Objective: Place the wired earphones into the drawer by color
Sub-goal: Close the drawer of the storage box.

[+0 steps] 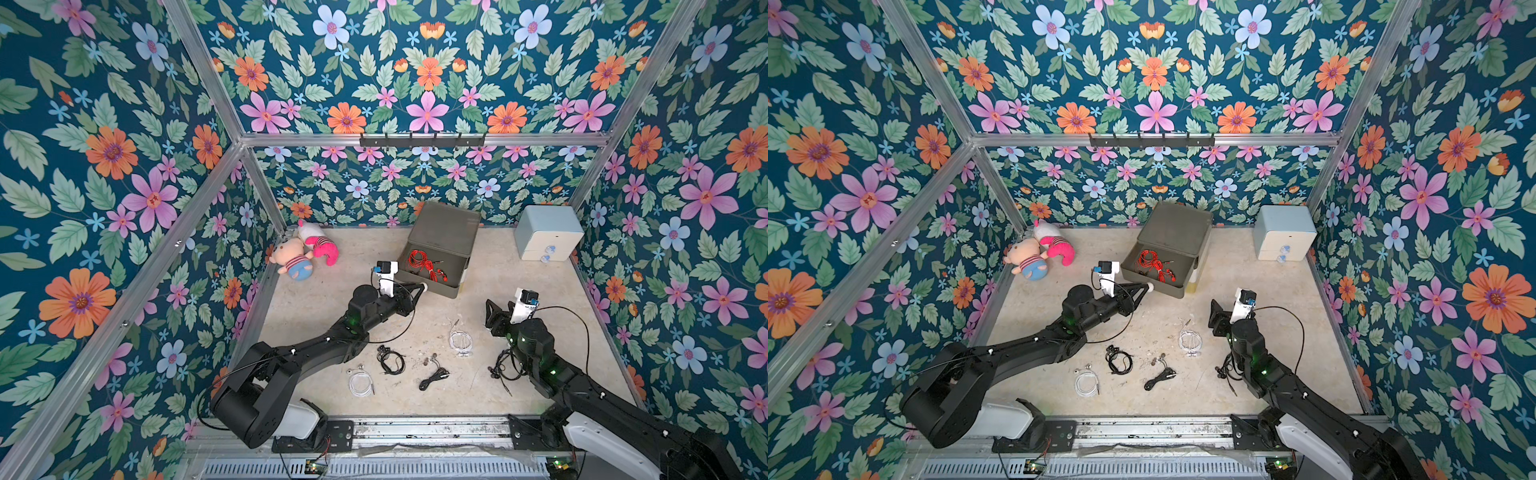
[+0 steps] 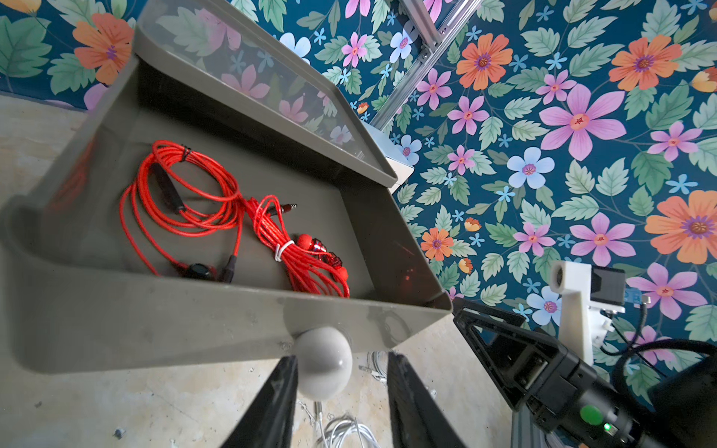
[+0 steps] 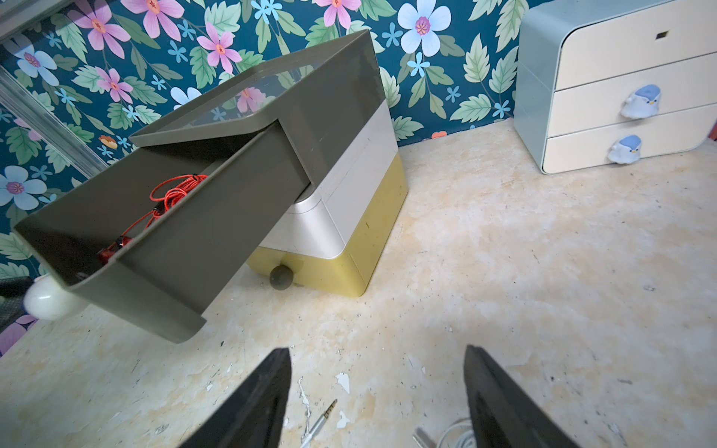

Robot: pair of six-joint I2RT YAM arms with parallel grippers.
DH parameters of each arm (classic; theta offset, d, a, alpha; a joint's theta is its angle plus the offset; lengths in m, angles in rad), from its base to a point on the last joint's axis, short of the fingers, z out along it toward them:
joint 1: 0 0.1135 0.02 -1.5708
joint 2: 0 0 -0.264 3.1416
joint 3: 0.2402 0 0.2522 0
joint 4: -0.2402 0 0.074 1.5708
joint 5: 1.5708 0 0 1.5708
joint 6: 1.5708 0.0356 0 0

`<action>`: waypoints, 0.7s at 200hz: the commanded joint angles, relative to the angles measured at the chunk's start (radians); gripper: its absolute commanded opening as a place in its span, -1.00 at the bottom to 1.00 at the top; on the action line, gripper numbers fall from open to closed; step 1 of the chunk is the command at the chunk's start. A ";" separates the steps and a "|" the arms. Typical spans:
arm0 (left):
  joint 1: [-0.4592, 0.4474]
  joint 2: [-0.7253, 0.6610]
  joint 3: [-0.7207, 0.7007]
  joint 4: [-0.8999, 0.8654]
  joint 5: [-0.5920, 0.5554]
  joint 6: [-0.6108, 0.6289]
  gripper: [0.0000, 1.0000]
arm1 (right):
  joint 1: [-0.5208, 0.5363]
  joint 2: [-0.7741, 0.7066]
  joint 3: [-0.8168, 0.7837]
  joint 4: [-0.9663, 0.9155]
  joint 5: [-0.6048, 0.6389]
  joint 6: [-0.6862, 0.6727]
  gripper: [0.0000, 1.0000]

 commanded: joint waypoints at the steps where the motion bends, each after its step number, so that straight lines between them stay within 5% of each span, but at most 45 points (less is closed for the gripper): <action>1: -0.002 0.009 0.010 0.018 0.002 -0.004 -0.14 | 0.001 -0.007 -0.004 -0.001 0.006 -0.005 0.51; 140: -0.029 0.049 0.049 -0.048 -0.045 -0.011 -0.21 | 0.001 -0.033 -0.011 -0.005 0.005 -0.002 0.52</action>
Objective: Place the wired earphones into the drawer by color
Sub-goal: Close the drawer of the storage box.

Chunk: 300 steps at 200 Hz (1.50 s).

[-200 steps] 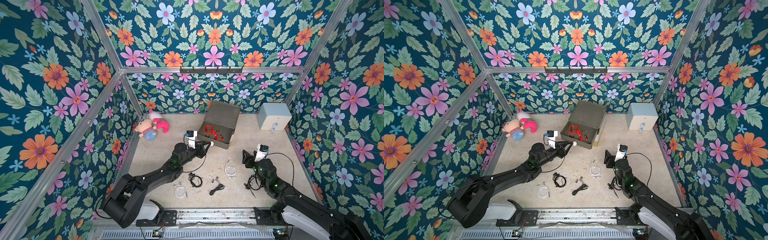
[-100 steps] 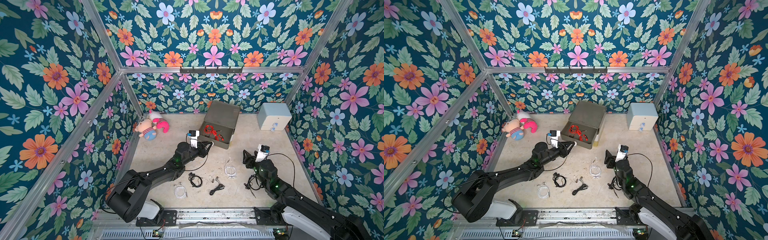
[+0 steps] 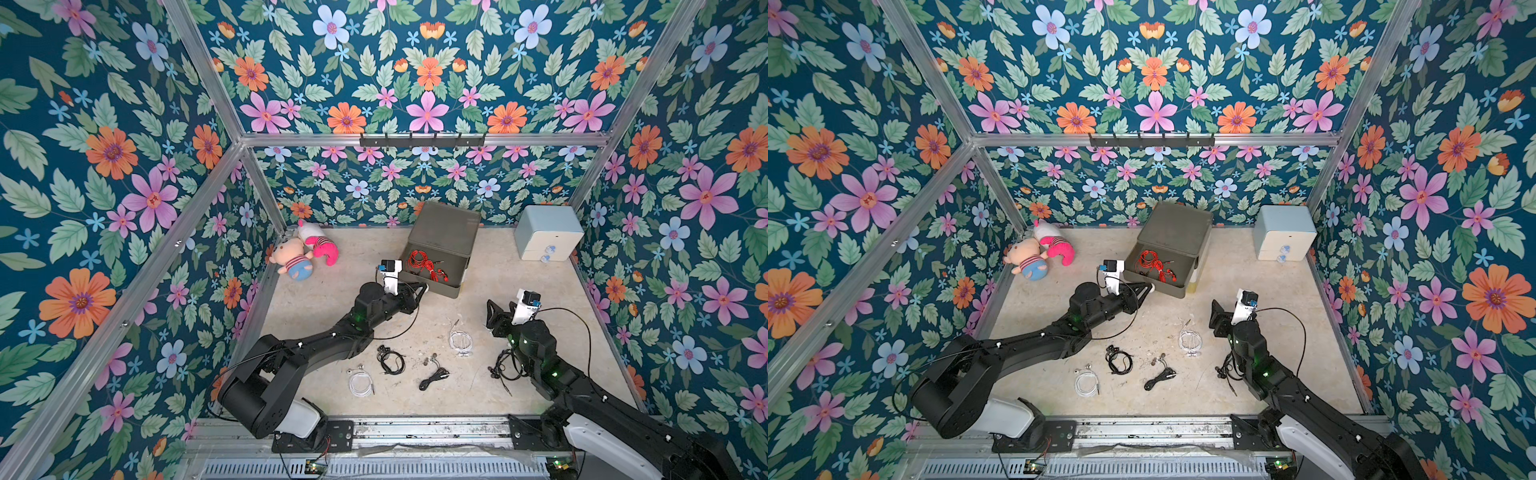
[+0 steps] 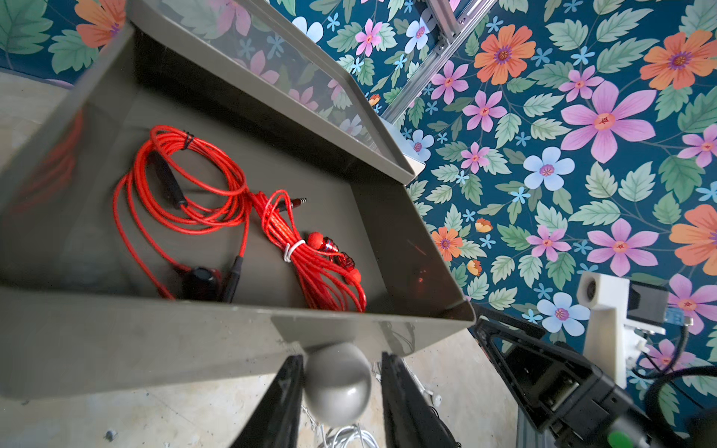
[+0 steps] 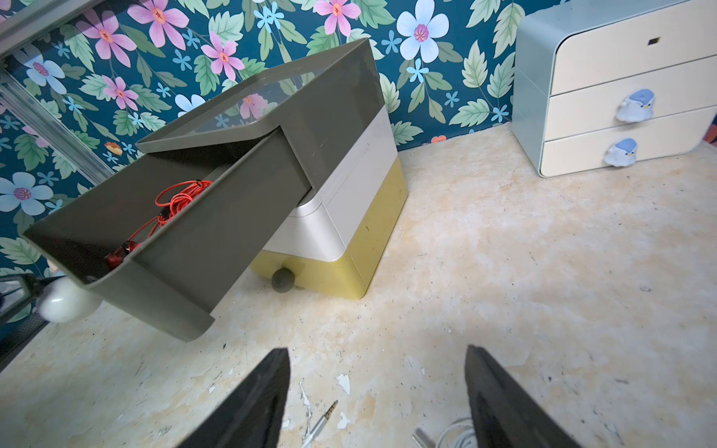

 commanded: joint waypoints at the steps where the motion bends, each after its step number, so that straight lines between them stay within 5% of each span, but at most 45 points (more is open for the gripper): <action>1: -0.005 -0.002 0.008 -0.020 -0.011 -0.004 -0.21 | 0.001 -0.005 0.000 -0.005 0.005 -0.003 0.52; 165: -0.020 0.017 0.033 -0.052 -0.031 -0.002 -0.20 | 0.001 -0.016 -0.004 -0.005 0.003 -0.003 0.53; 300: -0.024 0.011 0.044 -0.044 -0.064 -0.017 -0.56 | 0.001 -0.018 -0.006 -0.005 0.003 -0.003 0.53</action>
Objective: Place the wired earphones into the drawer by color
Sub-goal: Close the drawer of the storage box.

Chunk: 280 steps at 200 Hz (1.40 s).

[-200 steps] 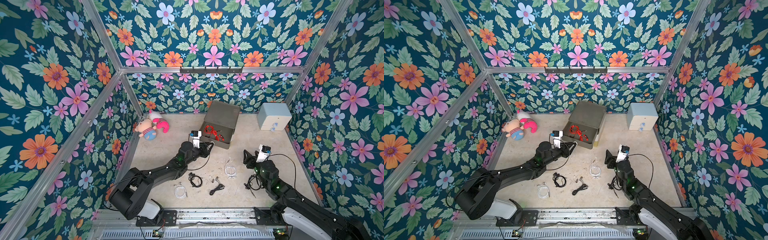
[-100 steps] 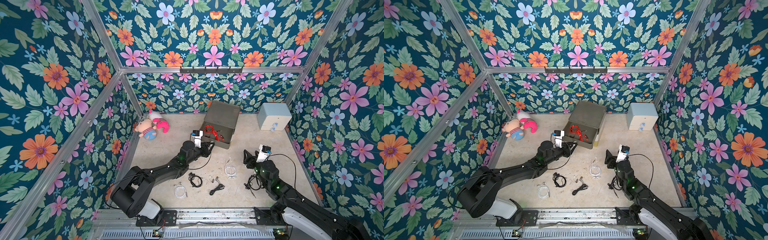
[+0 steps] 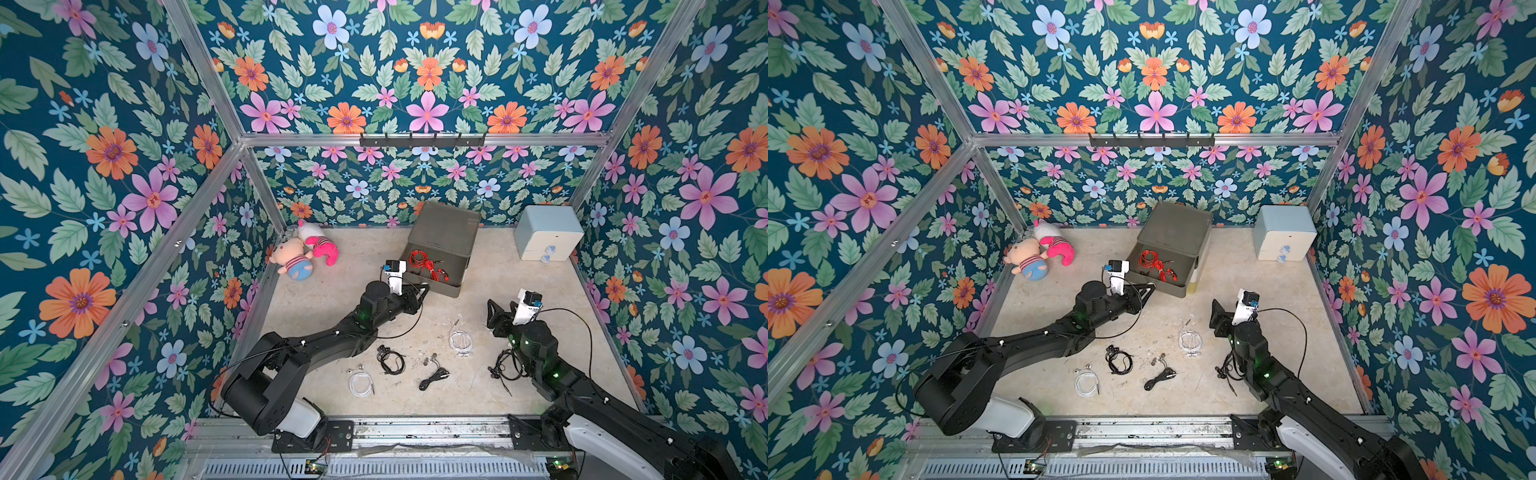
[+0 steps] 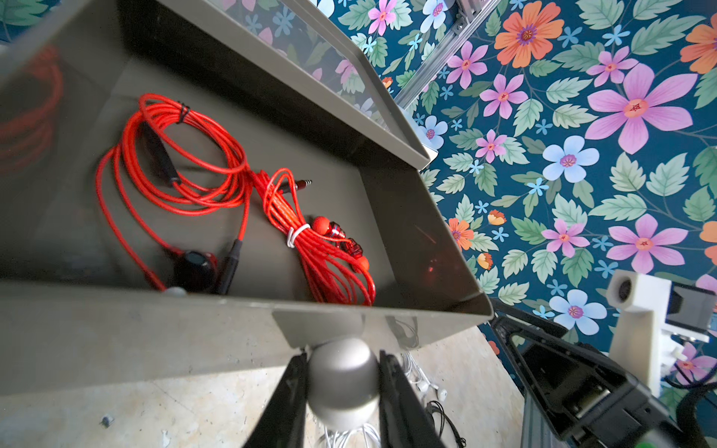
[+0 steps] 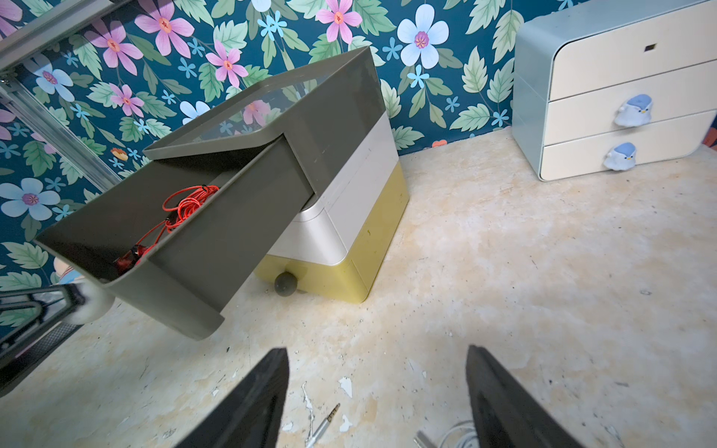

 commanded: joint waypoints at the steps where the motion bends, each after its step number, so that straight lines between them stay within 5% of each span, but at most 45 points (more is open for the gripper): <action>1: -0.001 -0.008 0.006 0.024 -0.026 -0.013 -0.56 | 0.001 -0.002 -0.002 -0.005 0.003 -0.003 0.53; 280: -0.001 0.236 0.226 0.134 -0.128 -0.024 -0.61 | 0.001 -0.017 -0.006 -0.008 0.003 0.000 0.55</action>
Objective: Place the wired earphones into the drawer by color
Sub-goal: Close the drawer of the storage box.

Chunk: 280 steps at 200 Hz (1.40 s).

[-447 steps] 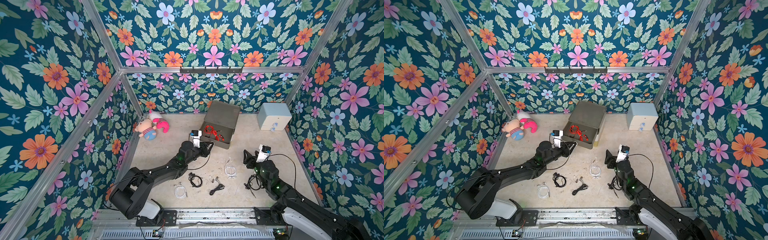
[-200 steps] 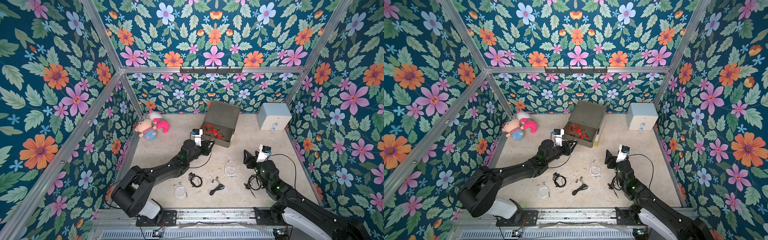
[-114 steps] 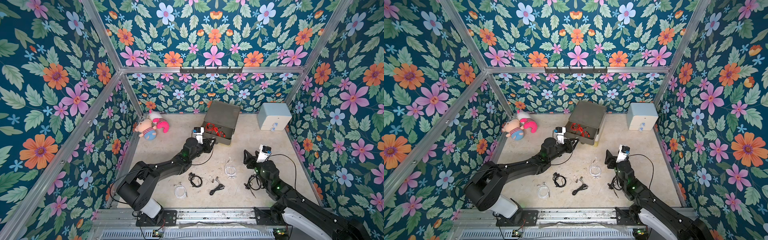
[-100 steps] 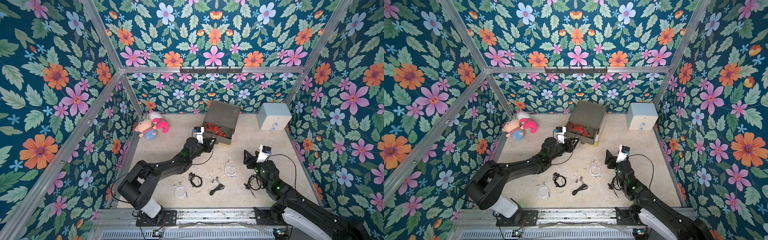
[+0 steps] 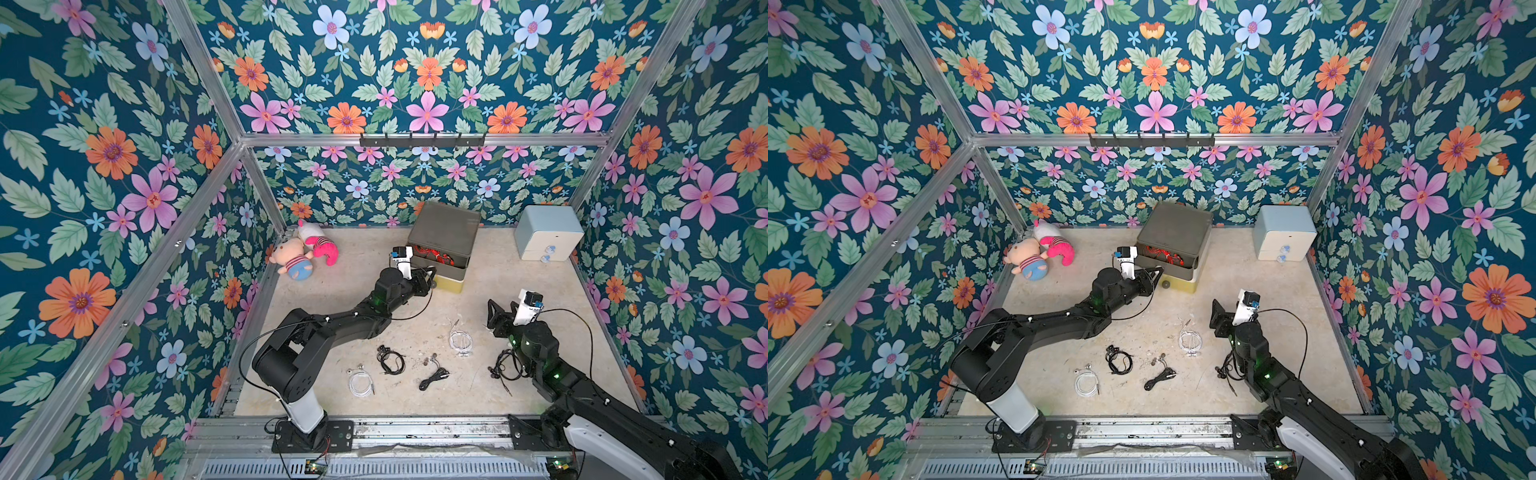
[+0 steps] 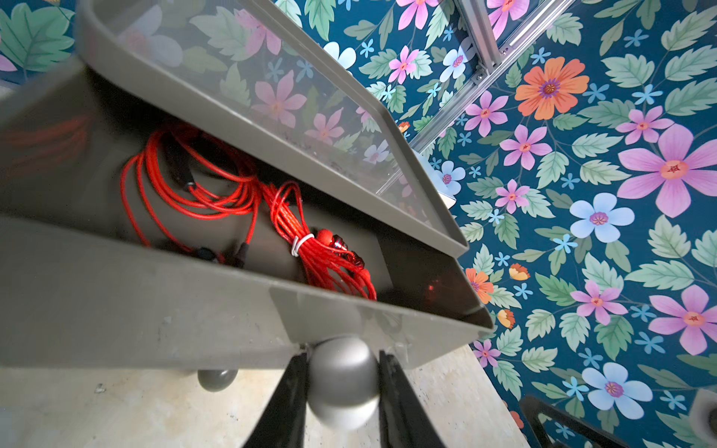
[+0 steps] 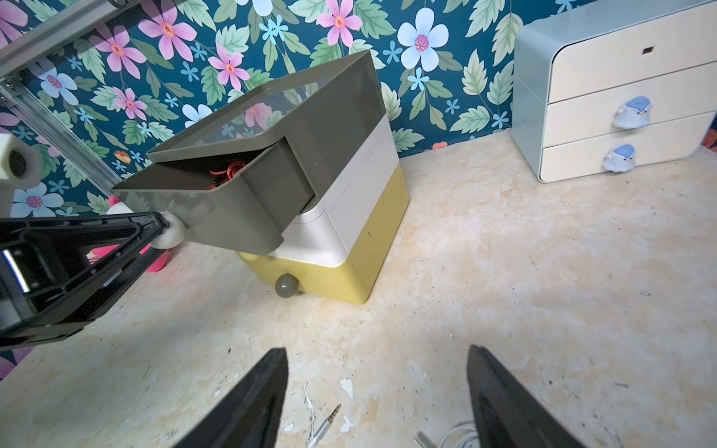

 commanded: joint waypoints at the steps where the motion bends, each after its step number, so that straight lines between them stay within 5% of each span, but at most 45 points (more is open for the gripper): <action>1: 0.000 0.013 0.023 0.064 -0.028 0.016 -0.61 | 0.001 -0.004 -0.001 -0.008 0.003 -0.001 0.55; 204: 0.011 0.143 0.158 0.103 -0.062 0.081 -0.59 | 0.000 -0.012 -0.003 -0.012 0.003 -0.003 0.55; 280: 0.019 0.162 0.165 0.120 -0.048 0.076 -0.27 | 0.001 -0.011 -0.003 -0.012 0.005 -0.004 0.55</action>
